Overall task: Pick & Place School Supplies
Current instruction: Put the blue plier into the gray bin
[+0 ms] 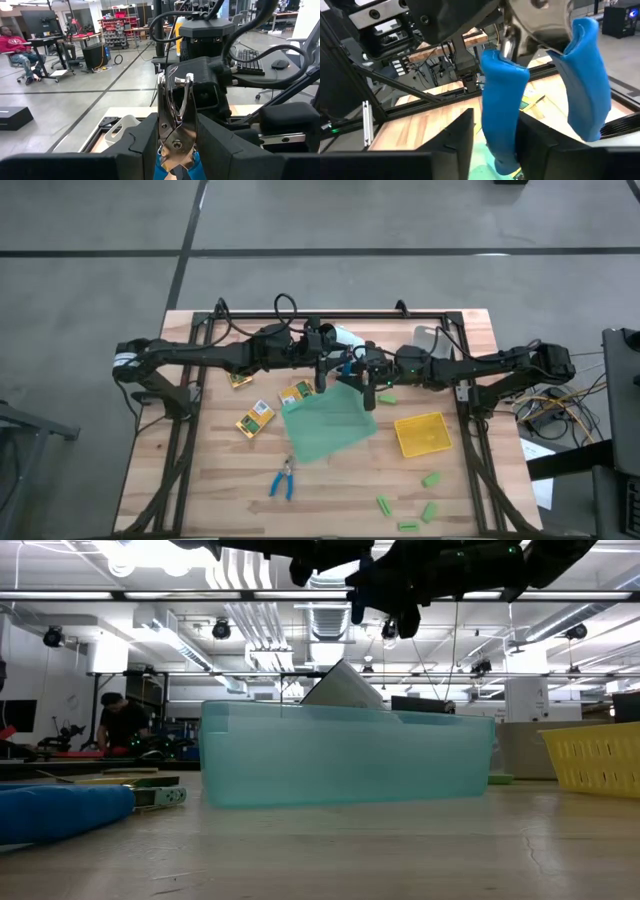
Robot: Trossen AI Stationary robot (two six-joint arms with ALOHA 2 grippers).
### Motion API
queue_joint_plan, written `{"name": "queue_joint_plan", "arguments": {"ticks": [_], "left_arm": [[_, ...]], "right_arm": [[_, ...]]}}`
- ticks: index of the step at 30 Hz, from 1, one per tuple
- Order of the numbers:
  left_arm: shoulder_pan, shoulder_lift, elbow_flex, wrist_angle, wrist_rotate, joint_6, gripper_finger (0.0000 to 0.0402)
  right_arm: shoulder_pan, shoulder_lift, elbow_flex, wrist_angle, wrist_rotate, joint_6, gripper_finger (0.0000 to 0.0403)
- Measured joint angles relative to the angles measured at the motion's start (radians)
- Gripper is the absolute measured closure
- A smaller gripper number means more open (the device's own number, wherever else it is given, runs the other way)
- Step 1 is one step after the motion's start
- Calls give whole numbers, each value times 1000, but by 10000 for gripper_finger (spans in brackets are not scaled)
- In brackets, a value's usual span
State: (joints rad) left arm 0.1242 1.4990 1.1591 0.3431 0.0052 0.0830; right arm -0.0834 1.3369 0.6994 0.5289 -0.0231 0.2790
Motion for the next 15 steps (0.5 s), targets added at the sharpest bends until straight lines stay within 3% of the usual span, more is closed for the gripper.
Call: {"name": "queue_joint_plan", "arguments": {"ticks": [6, 15], "left_arm": [[0, 0, 0, -4, 2, -11, 282], [0, 0, 0, -3, 1, -1, 282]], "right_arm": [[0, 0, 0, 2, -4, -59, 361], [0, -1, 0, 2, -4, -99, 362]]}}
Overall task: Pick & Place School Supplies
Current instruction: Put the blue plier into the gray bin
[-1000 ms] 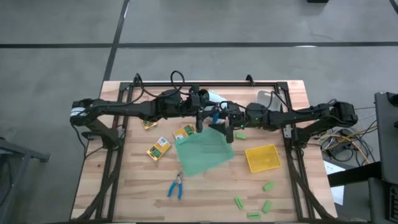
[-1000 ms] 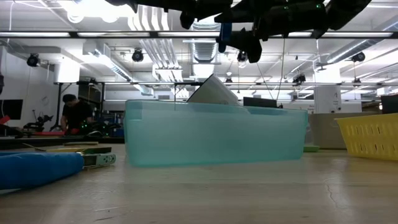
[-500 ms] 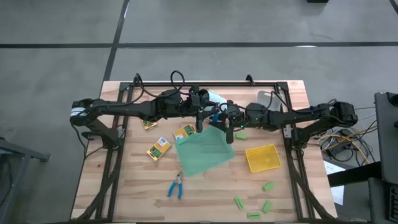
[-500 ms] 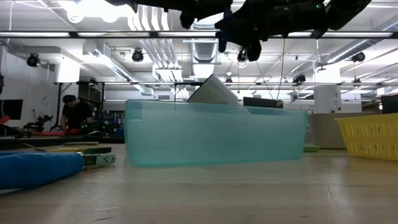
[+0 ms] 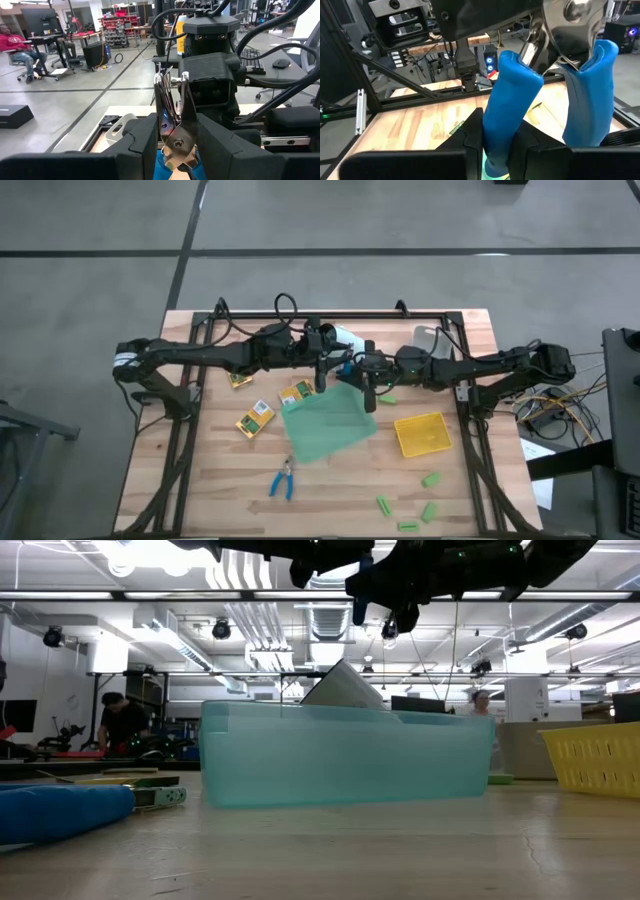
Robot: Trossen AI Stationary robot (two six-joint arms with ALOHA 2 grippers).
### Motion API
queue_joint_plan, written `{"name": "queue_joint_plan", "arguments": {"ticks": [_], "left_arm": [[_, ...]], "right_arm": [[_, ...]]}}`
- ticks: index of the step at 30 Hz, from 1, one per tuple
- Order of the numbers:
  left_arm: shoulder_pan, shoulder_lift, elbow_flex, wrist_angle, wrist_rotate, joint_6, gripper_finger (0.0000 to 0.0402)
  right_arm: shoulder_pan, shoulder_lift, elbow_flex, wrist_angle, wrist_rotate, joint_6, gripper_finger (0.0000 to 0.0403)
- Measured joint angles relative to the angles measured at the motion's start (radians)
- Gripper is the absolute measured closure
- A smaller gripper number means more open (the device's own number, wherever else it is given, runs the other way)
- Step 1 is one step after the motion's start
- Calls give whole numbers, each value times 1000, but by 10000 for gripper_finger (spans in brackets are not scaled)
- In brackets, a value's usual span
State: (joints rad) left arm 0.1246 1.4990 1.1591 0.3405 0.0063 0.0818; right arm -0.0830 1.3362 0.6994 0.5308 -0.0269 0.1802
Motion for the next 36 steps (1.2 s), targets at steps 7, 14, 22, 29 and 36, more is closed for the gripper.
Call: {"name": "queue_joint_plan", "arguments": {"ticks": [7, 14, 22, 29, 36], "left_arm": [[0, 0, 0, 3, -5, 4, 282], [0, 0, 0, 3, -4, 4, 282], [0, 0, 0, 3, -4, 3, 282], [0, 0, 0, 3, 0, 3, 280], [-2, -3, 0, 2, -54, 3, 254]], "right_arm": [[0, 0, 0, 0, 4, -20, 350], [0, 0, 0, -1, 4, -22, 349], [0, 0, 0, -2, 3, -24, 340], [0, 0, 0, -2, 0, -77, 363], [0, 0, 0, -2, 4, -76, 345]]}}
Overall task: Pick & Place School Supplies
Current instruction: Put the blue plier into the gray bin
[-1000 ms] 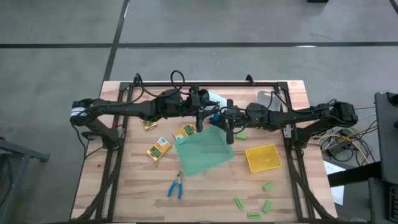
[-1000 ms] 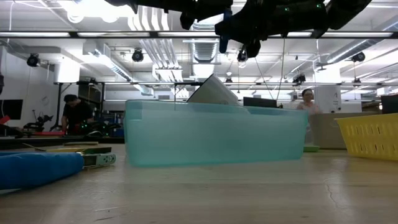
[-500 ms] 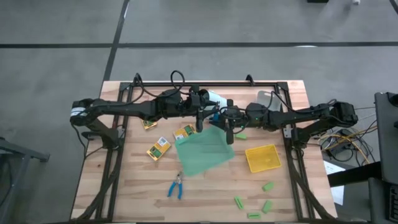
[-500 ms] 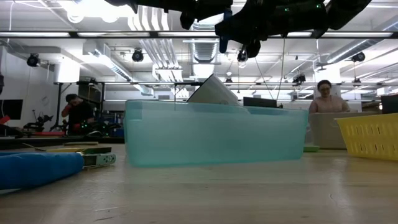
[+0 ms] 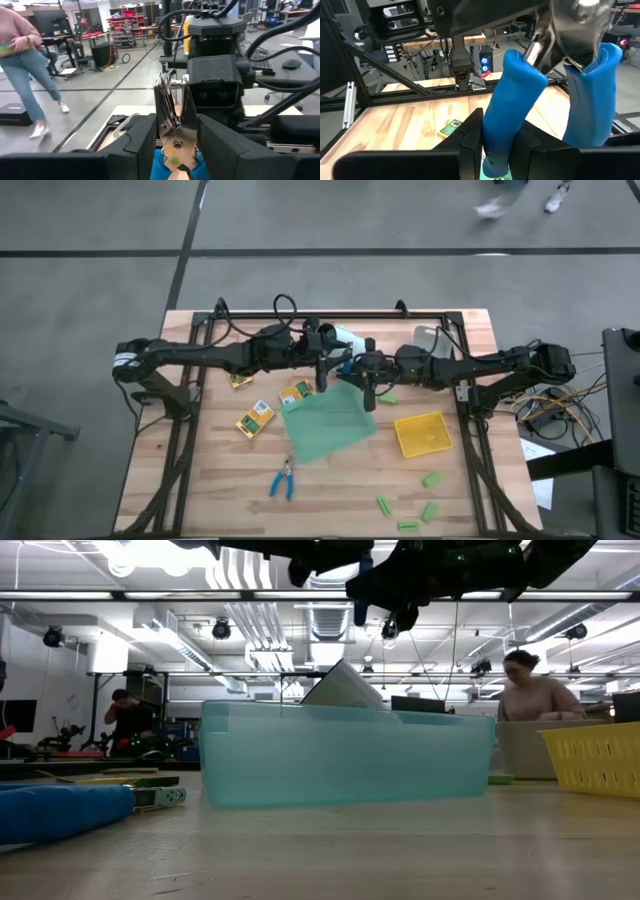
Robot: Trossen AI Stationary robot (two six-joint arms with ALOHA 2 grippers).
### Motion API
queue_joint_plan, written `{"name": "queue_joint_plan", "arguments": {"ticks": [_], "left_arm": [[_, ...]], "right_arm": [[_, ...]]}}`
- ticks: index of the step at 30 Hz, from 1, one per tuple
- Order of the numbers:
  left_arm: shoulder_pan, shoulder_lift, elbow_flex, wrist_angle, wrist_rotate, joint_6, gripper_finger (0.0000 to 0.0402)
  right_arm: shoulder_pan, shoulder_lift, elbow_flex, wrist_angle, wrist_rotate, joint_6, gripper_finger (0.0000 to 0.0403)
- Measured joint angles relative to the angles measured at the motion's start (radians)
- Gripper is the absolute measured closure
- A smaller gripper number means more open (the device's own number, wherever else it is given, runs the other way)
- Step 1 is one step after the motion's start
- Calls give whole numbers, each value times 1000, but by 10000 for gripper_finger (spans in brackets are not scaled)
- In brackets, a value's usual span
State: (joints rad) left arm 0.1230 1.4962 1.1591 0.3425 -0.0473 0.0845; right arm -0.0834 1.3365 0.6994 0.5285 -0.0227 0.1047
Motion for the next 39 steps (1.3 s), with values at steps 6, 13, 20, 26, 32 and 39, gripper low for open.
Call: {"name": "queue_joint_plan", "arguments": {"ticks": [6, 13, 20, 26, 32, 39], "left_arm": [[0, -8, 0, 4, -5, -1, 229], [0, -9, 0, 3, -9, -14, 195], [0, -9, 0, 1, -35, -34, 168], [0, -10, 0, 0, -29, -31, 159], [0, -14, 0, 3, -22, -30, 160], [0, -72, 0, -16, -17, -30, 160]], "right_arm": [[0, 0, 0, 0, 0, -3, 358], [0, 0, 0, 0, -3, -4, 349], [0, 0, 0, 0, -2, -10, 353], [0, 0, 0, 1, -2, -12, 352], [0, 0, 0, 2, -4, -13, 346], [0, 0, 0, 1, -3, -13, 353]]}}
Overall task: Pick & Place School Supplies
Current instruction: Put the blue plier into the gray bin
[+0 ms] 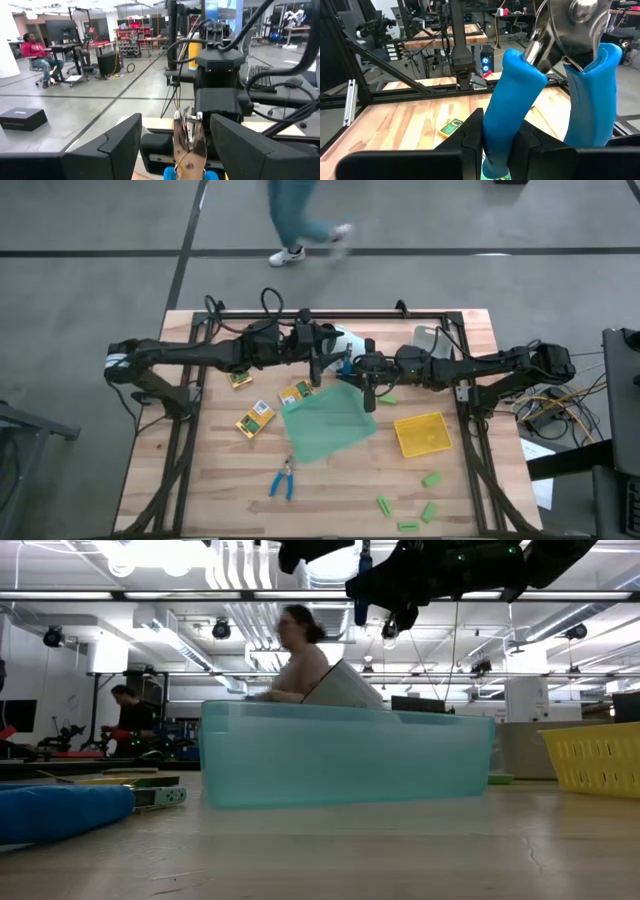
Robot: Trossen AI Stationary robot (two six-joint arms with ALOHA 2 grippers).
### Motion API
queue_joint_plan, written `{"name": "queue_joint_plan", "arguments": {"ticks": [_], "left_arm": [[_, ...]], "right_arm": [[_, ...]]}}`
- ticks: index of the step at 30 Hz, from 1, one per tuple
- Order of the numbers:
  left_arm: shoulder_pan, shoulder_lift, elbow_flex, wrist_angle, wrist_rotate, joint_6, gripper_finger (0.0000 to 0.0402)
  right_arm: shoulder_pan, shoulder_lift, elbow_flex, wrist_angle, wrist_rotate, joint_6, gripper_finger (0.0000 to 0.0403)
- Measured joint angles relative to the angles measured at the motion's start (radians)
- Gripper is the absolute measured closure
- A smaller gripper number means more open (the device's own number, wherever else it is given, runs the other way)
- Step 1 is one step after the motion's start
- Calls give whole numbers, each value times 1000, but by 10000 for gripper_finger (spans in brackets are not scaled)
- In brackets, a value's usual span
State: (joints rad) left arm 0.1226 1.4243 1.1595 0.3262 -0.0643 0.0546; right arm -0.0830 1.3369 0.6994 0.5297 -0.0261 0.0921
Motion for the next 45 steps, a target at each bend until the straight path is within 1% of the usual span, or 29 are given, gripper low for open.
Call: {"name": "queue_joint_plan", "arguments": {"ticks": [6, 10, 16, 20, 22, 27, 32, 36, 38, 42, 45], "left_arm": [[0, -64, 0, -61, -1, -1, 160], [0, -104, 0, -147, -3, -1, 160], [0, -166, 0, -241, -57, -1, 161], [0, -195, 0, -294, -69, -2, 161], [0, -203, 0, -305, -69, -2, 161], [0, -205, 0, -316, -107, -1, 161], [0, -205, 0, -324, -160, -2, 161], [0, -205, 0, -324, -166, 8, 161], [0, -205, 0, -328, -167, 32, 161], [0, -205, 0, -338, -169, 53, 161], [0, -205, 0, -347, -169, 56, 161]], "right_arm": [[0, 0, 0, 1, 0, 0, 349], [0, 0, 0, 1, 0, 1, 351], [0, -25, 0, -1, 5, 5, 350], [0, -74, 0, -11, 58, 4, 350], [0, -108, 0, -42, 103, 8, 350], [0, -229, 0, -249, 294, 81, 349], [0, -357, 0, -469, 477, 248, 349], [0, -445, 0, -620, 595, 385, 349], [0, -479, 0, -686, 631, 459, 349], [0, -524, 0, -810, 650, 600, 349], [-1, -533, 0, -901, 659, 699, 349]]}}
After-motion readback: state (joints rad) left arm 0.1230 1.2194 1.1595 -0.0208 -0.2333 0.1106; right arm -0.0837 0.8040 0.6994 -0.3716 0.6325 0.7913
